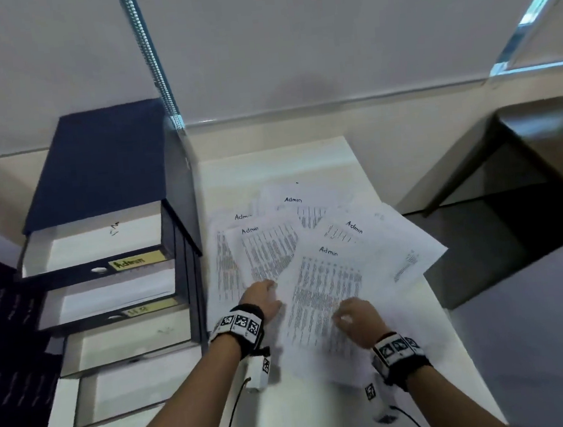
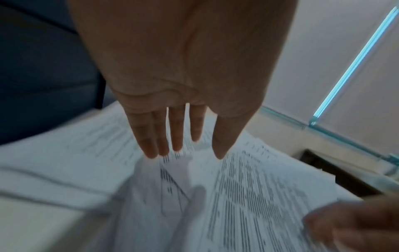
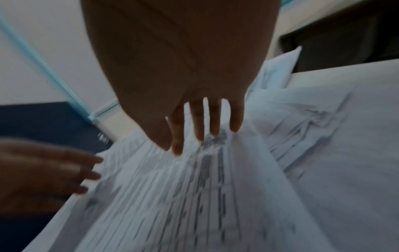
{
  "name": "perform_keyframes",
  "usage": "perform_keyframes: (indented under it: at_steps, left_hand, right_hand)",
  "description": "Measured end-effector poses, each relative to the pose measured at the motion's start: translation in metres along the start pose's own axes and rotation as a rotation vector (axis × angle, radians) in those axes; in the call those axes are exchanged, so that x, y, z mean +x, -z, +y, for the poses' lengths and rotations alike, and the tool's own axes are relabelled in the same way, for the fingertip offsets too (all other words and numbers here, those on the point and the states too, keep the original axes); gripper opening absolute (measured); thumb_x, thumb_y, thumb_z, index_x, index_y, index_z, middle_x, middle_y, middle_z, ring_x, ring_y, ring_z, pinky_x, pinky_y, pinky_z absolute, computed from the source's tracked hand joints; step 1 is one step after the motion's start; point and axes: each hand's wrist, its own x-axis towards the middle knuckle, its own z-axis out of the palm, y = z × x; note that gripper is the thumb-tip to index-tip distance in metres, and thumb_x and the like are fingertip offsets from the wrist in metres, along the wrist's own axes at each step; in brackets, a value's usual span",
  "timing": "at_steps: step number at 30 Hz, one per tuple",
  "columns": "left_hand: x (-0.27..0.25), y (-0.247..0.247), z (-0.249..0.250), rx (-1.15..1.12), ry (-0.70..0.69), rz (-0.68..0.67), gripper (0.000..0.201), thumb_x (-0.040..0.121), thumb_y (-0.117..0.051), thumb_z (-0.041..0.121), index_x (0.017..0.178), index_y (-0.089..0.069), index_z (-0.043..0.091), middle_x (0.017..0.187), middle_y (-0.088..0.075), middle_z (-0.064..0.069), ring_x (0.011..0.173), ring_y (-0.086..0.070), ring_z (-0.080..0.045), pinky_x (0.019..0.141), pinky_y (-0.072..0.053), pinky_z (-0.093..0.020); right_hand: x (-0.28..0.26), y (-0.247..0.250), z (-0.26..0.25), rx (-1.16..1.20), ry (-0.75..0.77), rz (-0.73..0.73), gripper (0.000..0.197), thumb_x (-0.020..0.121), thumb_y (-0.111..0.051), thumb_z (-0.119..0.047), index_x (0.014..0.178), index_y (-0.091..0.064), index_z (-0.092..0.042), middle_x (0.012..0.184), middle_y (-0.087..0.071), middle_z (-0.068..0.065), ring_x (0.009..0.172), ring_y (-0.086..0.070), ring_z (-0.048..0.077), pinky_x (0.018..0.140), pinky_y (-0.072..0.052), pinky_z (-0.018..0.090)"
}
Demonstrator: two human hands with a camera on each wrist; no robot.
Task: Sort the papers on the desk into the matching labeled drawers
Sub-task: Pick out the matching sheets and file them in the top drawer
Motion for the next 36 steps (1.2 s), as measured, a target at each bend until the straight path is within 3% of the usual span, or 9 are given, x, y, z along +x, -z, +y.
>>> perform_keyframes:
  at_steps: [3,8,13,17,23,27,30,33,36]
  left_hand:
    - [0.019,-0.029,0.02,0.131,0.062,0.024,0.057,0.095,-0.058,0.028,0.144,-0.037,0.009,0.15,-0.037,-0.015,0.136,-0.039,-0.031,0.111,-0.036,-0.037]
    - [0.042,-0.056,0.034,0.234,0.113,0.064,0.056,0.091,-0.053,0.055,0.126,-0.052,0.012,0.158,-0.02,-0.018,0.14,-0.028,-0.036,0.11,-0.036,-0.045]
    - [0.046,-0.059,0.042,0.127,0.115,0.119,0.07,0.084,-0.067,0.048,0.14,-0.042,0.015,0.142,-0.044,-0.01,0.129,-0.045,-0.029,0.106,-0.042,-0.04]
    - [0.053,-0.054,0.045,-0.079,0.181,0.096,0.074,0.087,-0.067,0.042,0.147,-0.033,0.015,0.135,-0.056,-0.01,0.121,-0.056,-0.029,0.102,-0.046,-0.037]
    - [0.05,-0.046,0.036,-0.372,0.14,0.231,0.037,0.094,-0.064,0.023,0.128,-0.063,0.009,0.117,-0.068,-0.007,0.106,-0.063,-0.021,0.101,-0.048,-0.032]
    - [0.041,-0.041,0.026,-0.519,0.166,0.187,0.041,0.063,-0.093,0.022,0.098,-0.072,0.022,0.081,-0.07,0.003,0.078,-0.068,-0.018,0.082,-0.06,-0.041]
    - [0.037,-0.044,0.02,-0.605,0.23,0.056,0.054,0.049,-0.098,0.039,0.091,-0.067,0.027,0.085,-0.071,0.008,0.083,-0.068,-0.018,0.068,-0.06,-0.037]
    - [0.04,-0.053,0.009,-0.547,0.188,0.15,0.063,0.063,-0.07,0.078,0.078,-0.063,0.017,0.066,-0.055,0.006,0.06,-0.05,-0.015,0.058,-0.041,-0.027]
    - [0.039,-0.05,0.002,-0.547,0.194,0.24,0.046,0.089,-0.062,0.05,0.058,-0.05,0.018,0.048,-0.041,0.007,0.049,-0.038,-0.016,0.053,-0.031,-0.023]
  right_hand:
    - [0.004,0.022,0.032,0.168,-0.264,0.31,0.056,0.078,-0.075,-0.038,0.125,-0.063,-0.012,0.124,-0.053,0.015,0.112,-0.056,0.032,0.101,-0.045,0.04]
    - [0.027,0.03,0.064,0.296,-0.448,0.15,0.114,0.059,-0.093,-0.039,0.148,-0.027,-0.011,0.131,-0.052,0.018,0.12,-0.055,0.034,0.097,-0.046,0.038]
    - [0.035,0.038,0.076,0.225,-0.381,0.166,0.035,0.071,-0.085,-0.032,0.083,-0.055,-0.018,0.083,-0.064,0.0,0.082,-0.061,0.019,0.074,-0.051,0.029]
    - [0.04,0.043,0.081,0.128,-0.303,0.11,0.046,0.089,-0.067,-0.036,0.056,-0.039,-0.021,0.059,-0.047,-0.004,0.068,-0.052,0.018,0.059,-0.039,0.027]
    - [0.042,0.053,0.088,0.189,-0.326,0.151,0.049,0.102,-0.044,-0.028,0.055,-0.039,-0.013,0.056,-0.044,0.003,0.068,-0.056,0.026,0.063,-0.037,0.029]
    - [0.037,0.059,0.086,0.412,-0.369,0.268,0.02,0.089,-0.067,-0.03,0.086,-0.058,-0.013,0.08,-0.061,0.002,0.079,-0.06,0.024,0.072,-0.043,0.027]
    - [0.036,0.053,0.079,0.441,-0.342,0.249,0.038,0.073,-0.084,-0.036,0.092,-0.059,-0.015,0.081,-0.063,-0.003,0.075,-0.061,0.017,0.067,-0.047,0.026]
    - [0.037,0.047,0.076,0.472,-0.358,0.222,0.031,0.069,-0.087,-0.029,0.086,-0.066,-0.013,0.077,-0.067,-0.003,0.075,-0.065,0.015,0.064,-0.051,0.025]
    - [0.034,0.052,0.082,0.504,-0.412,0.279,0.023,0.075,-0.081,-0.027,0.088,-0.073,-0.01,0.082,-0.073,0.005,0.075,-0.068,0.022,0.067,-0.054,0.031]
